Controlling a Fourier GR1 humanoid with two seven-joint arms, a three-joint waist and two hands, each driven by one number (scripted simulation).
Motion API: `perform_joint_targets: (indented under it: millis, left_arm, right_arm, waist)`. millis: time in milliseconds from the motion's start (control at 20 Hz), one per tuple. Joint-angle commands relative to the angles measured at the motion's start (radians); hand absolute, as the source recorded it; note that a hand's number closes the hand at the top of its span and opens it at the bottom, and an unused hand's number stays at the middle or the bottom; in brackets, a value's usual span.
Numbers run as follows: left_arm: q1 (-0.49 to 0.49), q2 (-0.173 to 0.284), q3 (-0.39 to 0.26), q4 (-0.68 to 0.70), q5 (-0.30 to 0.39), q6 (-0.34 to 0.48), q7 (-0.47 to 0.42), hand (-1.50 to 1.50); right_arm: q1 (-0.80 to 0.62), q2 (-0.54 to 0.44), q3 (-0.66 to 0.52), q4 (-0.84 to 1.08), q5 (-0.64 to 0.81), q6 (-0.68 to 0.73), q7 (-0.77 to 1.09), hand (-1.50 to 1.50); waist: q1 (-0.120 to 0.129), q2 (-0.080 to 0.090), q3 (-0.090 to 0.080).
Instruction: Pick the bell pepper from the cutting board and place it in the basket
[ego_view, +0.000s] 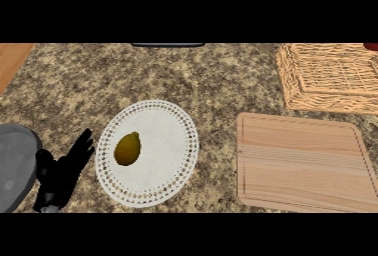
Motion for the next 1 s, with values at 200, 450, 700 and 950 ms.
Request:
perform_joint_targets:
  millis: [200,450,700,950]
  left_arm:
    - [0.058,-0.024,-0.034,0.083,-0.032,-0.004,-0.002,0.0]
    - [0.053,-0.016,-0.022,0.075,-0.022,-0.016,0.033,0.0]
    - [0.009,-0.03,0.0,0.127,-0.024,0.002,0.04,0.0]
    - [0.037,-0.039,-0.017,0.094,-0.047,0.009,0.035,0.0]
  right_arm:
    - [0.023,-0.144,0.057,0.192,0.152,-0.061,-0.077,1.5]
    - [0.042,-0.179,0.073,0.23,0.168,-0.081,-0.178,-1.5]
    - [0.039,-0.17,0.04,0.252,0.116,-0.099,-0.242,-1.5]
    - [-0.001,-0.218,-0.05,0.296,0.044,-0.127,-0.231,-1.5]
  waist:
    - [0.013,0.018,-0.014]
    - [0.001,0.012,-0.014]
    - [-0.016,0.008,-0.015]
    - [-0.014,0.007,-0.015]
